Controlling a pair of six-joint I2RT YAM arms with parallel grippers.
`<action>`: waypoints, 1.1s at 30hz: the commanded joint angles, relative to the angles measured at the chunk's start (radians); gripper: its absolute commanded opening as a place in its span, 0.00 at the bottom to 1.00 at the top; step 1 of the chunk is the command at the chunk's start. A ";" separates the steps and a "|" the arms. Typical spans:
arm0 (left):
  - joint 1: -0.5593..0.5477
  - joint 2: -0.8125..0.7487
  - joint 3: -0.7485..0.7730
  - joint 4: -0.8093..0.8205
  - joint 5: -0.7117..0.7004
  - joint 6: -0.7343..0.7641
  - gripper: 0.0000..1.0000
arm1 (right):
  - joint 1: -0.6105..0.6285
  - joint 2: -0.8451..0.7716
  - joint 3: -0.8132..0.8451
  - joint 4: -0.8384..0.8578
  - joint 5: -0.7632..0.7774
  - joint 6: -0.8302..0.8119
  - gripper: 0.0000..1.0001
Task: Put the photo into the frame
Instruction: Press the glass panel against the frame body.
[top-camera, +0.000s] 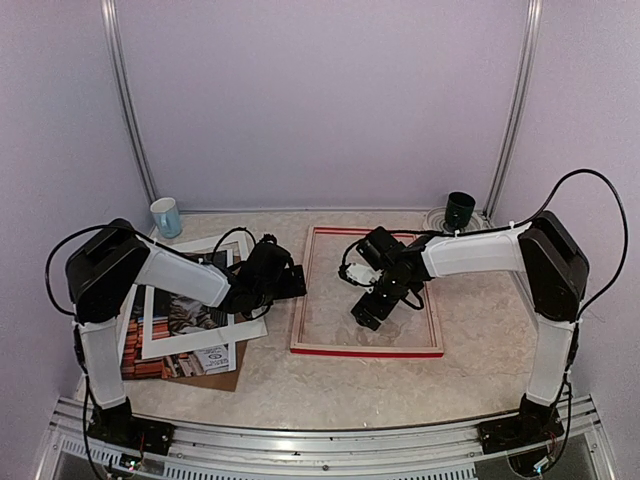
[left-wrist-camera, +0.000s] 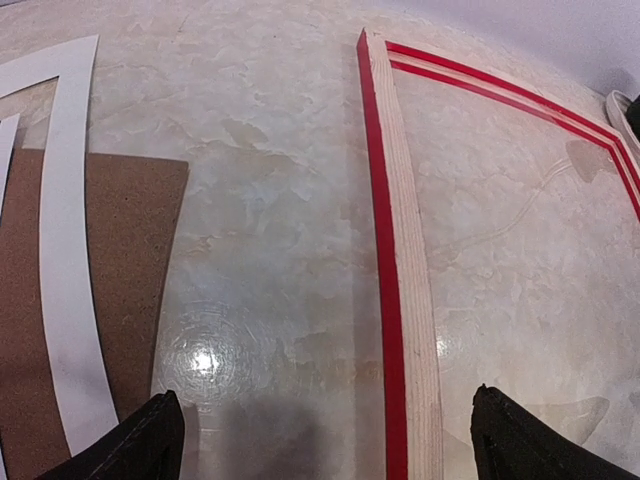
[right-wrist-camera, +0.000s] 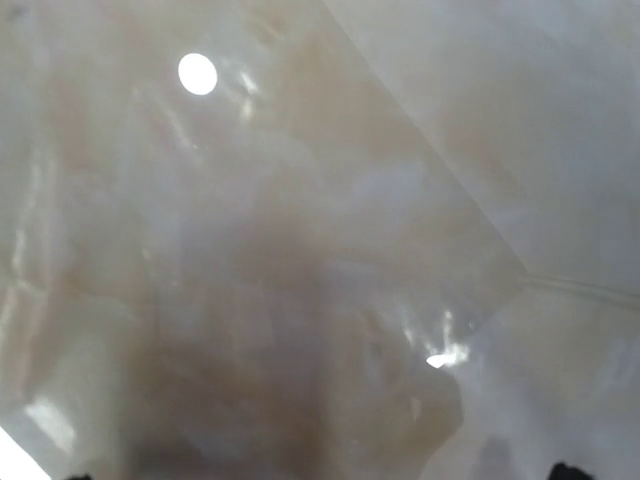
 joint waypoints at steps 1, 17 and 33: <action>0.015 -0.034 -0.018 0.054 0.034 -0.010 0.99 | 0.032 -0.047 0.000 -0.045 0.033 -0.007 0.99; 0.019 -0.041 -0.032 0.077 0.047 -0.016 0.99 | 0.127 0.014 -0.003 -0.139 0.113 -0.070 0.99; 0.019 -0.047 -0.046 0.087 0.048 -0.017 0.99 | 0.129 0.018 0.005 -0.112 0.126 -0.072 0.99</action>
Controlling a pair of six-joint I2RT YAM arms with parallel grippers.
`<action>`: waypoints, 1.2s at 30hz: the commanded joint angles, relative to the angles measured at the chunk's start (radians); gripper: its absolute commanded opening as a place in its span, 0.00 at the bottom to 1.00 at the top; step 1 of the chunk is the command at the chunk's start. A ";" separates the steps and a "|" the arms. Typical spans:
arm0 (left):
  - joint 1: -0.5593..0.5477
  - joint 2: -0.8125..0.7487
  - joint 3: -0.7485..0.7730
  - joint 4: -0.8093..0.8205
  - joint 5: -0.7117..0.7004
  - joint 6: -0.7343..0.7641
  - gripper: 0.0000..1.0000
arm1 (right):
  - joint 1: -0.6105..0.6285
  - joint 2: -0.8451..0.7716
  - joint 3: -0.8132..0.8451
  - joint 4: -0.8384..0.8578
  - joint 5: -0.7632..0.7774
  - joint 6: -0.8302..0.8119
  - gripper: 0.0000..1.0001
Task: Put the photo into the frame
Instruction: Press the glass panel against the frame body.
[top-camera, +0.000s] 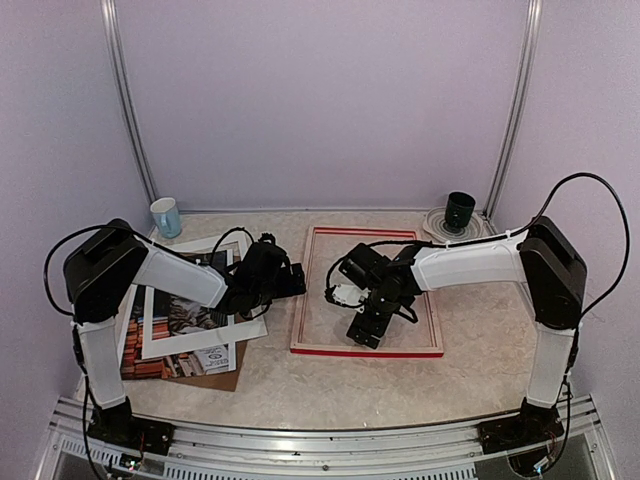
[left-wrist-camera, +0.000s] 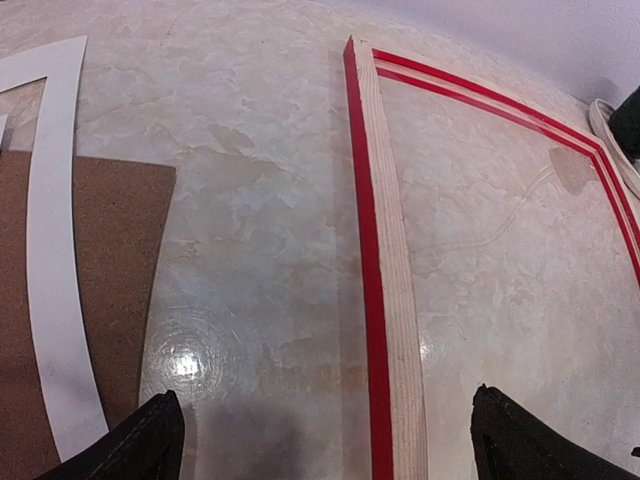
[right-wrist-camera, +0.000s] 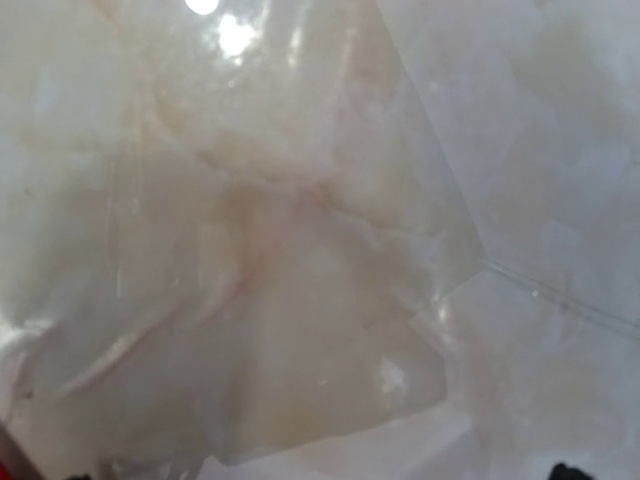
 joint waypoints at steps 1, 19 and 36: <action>0.005 -0.031 -0.015 0.024 0.006 -0.007 0.99 | 0.002 0.014 0.009 0.005 0.045 0.008 0.99; 0.005 -0.022 -0.020 0.032 0.008 -0.010 0.99 | -0.097 0.162 0.202 0.194 0.212 0.028 0.99; 0.005 -0.022 -0.022 0.040 0.009 -0.007 0.99 | -0.239 0.441 0.618 0.172 0.336 0.096 0.99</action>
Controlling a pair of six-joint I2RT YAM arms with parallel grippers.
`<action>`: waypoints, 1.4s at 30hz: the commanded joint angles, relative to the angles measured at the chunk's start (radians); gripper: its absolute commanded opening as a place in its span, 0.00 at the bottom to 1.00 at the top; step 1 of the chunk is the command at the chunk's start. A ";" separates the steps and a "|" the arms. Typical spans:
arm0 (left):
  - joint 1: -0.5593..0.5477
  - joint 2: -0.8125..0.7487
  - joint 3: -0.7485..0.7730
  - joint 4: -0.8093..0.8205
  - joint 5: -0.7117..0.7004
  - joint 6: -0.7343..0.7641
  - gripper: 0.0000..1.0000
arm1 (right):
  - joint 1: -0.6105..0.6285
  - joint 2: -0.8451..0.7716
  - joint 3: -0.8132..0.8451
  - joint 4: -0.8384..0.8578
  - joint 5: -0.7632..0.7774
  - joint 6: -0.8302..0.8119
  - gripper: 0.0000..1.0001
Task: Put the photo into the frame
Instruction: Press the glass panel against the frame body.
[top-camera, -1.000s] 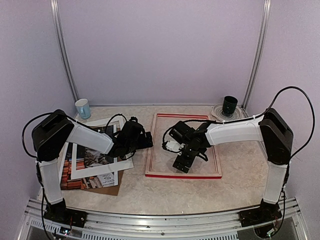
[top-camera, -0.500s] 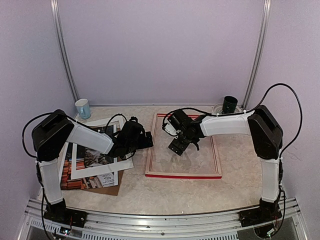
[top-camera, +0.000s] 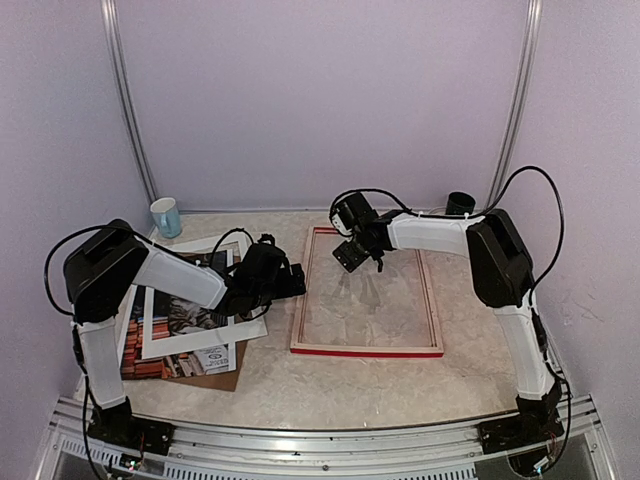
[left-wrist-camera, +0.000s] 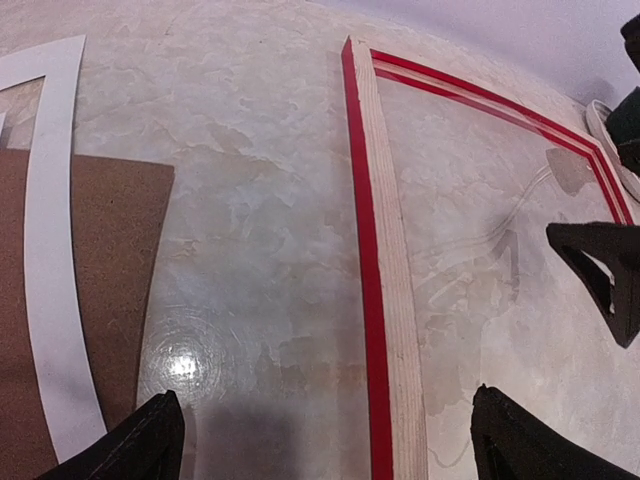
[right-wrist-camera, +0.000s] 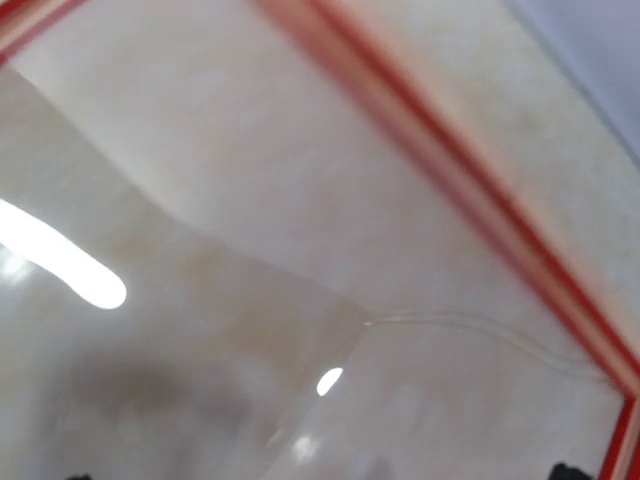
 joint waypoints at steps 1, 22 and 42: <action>0.005 -0.023 -0.010 0.021 0.005 -0.007 0.99 | -0.054 0.104 0.134 -0.041 0.050 0.031 0.99; 0.003 -0.008 0.000 0.023 0.006 -0.004 0.99 | -0.205 0.347 0.435 -0.097 0.027 0.082 0.99; 0.003 -0.005 0.000 0.039 0.008 -0.002 0.99 | -0.238 0.071 0.153 0.056 -0.038 0.204 0.99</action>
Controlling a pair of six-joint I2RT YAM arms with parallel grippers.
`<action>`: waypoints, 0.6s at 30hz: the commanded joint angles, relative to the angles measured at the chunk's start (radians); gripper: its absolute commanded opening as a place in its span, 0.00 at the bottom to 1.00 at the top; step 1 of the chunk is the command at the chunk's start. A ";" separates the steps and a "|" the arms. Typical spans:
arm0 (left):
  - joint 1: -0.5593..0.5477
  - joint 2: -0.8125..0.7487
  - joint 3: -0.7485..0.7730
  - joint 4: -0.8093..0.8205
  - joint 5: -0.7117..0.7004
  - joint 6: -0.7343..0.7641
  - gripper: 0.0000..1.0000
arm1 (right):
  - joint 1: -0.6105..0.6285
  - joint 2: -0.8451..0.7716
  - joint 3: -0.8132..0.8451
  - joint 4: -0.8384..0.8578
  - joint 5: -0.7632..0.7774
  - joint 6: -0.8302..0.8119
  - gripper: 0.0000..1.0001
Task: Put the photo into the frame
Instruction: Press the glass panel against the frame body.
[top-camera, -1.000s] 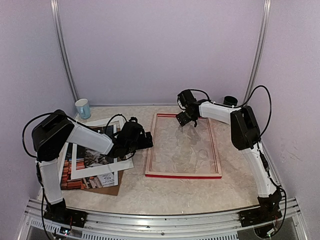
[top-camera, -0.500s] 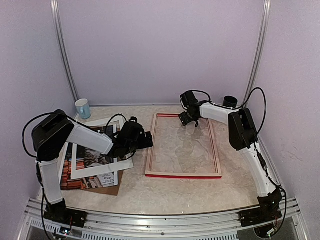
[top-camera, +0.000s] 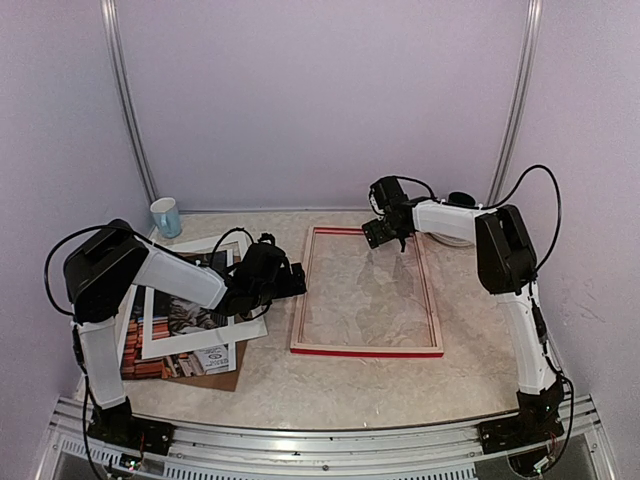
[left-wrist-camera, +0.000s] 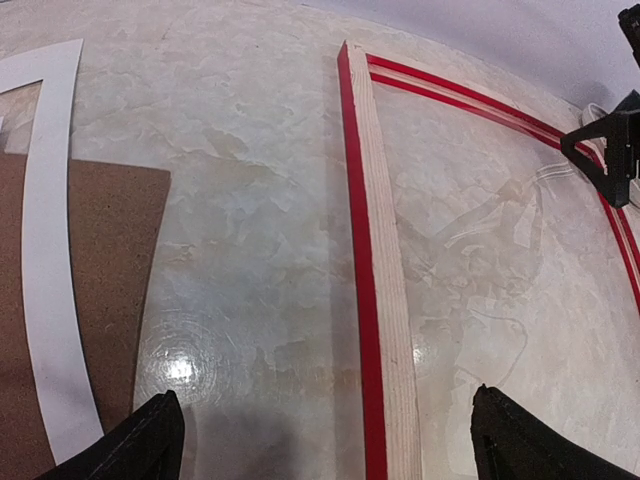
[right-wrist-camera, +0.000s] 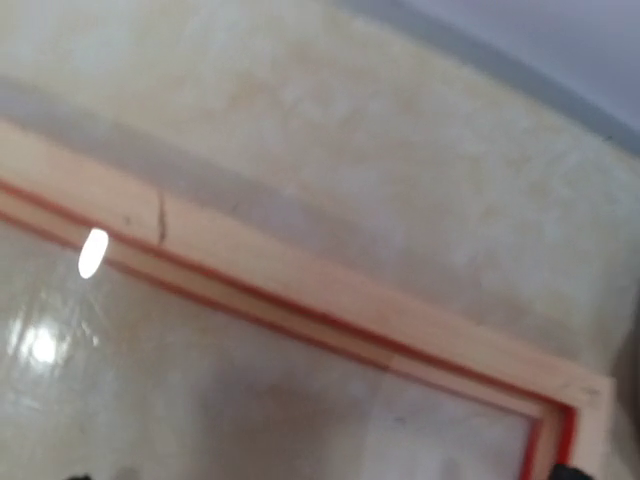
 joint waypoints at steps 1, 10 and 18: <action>0.003 -0.005 -0.001 0.031 0.007 -0.001 0.99 | -0.022 -0.038 -0.005 0.041 0.030 0.055 0.99; 0.001 -0.007 -0.008 0.041 0.006 0.001 0.99 | -0.031 0.048 0.054 0.030 -0.053 0.065 0.99; 0.000 -0.008 -0.009 0.042 0.006 0.003 0.99 | -0.031 0.103 0.096 0.003 -0.085 0.061 0.99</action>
